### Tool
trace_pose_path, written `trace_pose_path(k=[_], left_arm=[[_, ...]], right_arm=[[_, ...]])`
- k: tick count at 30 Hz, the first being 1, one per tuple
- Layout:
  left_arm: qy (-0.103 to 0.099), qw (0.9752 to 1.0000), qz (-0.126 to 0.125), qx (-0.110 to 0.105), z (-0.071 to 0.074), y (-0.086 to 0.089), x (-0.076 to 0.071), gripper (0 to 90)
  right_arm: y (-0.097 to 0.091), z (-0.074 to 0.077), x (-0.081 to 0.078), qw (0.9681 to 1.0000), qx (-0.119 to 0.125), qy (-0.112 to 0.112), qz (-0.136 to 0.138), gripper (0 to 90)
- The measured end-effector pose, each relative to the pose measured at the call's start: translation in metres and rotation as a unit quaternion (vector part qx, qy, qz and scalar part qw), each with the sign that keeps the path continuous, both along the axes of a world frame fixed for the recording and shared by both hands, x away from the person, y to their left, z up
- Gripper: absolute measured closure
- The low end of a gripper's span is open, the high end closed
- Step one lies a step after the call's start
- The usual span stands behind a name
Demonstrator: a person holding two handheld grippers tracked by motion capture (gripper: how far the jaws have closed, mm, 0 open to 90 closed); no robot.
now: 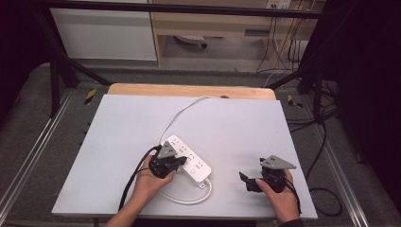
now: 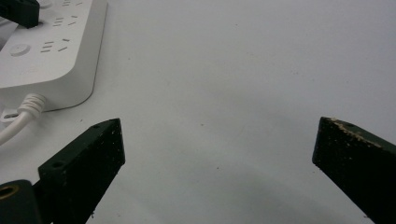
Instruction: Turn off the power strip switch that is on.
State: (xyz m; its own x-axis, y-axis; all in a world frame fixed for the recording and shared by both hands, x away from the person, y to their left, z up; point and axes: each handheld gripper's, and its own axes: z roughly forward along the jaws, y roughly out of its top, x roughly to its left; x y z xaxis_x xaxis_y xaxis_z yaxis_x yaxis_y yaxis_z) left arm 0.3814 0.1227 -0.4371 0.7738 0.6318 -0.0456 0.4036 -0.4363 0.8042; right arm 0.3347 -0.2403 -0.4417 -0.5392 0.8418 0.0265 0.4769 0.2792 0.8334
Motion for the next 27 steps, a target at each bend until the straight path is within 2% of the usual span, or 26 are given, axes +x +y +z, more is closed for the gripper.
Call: trace_pose_path(k=[8,10,13,18,24,27], left_arm=[[-0.004,1.0,0.006,-0.003,0.002,0.001,-0.001,90.0],[-0.01,0.9998,0.016,0.001,0.003,0.001,-0.003,90.0],[-0.017,0.9998,0.014,-0.004,0.002,-0.001,-0.005,90.0],[-0.015,0.9995,0.008,-0.027,0.005,-0.003,-0.007,90.0],[-0.017,0.997,0.026,-0.071,0.013,0.008,-0.006,90.0],[-0.018,0.9957,0.036,-0.084,0.017,0.015,-0.004,90.0]], right_arm=[[-0.001,0.001,0.0,1.0,-0.002,-0.002,0.0,2.9],[-0.001,0.001,0.0,1.0,-0.003,-0.004,0.001,2.9],[-0.001,0.002,-0.001,1.0,-0.001,-0.005,-0.001,2.9],[-0.002,0.003,-0.001,0.9999,-0.001,-0.01,0.0,2.8],[-0.002,0.003,-0.001,0.9999,0.001,-0.011,-0.002,2.9],[-0.002,0.003,-0.001,0.9999,-0.001,-0.013,-0.002,2.9]])
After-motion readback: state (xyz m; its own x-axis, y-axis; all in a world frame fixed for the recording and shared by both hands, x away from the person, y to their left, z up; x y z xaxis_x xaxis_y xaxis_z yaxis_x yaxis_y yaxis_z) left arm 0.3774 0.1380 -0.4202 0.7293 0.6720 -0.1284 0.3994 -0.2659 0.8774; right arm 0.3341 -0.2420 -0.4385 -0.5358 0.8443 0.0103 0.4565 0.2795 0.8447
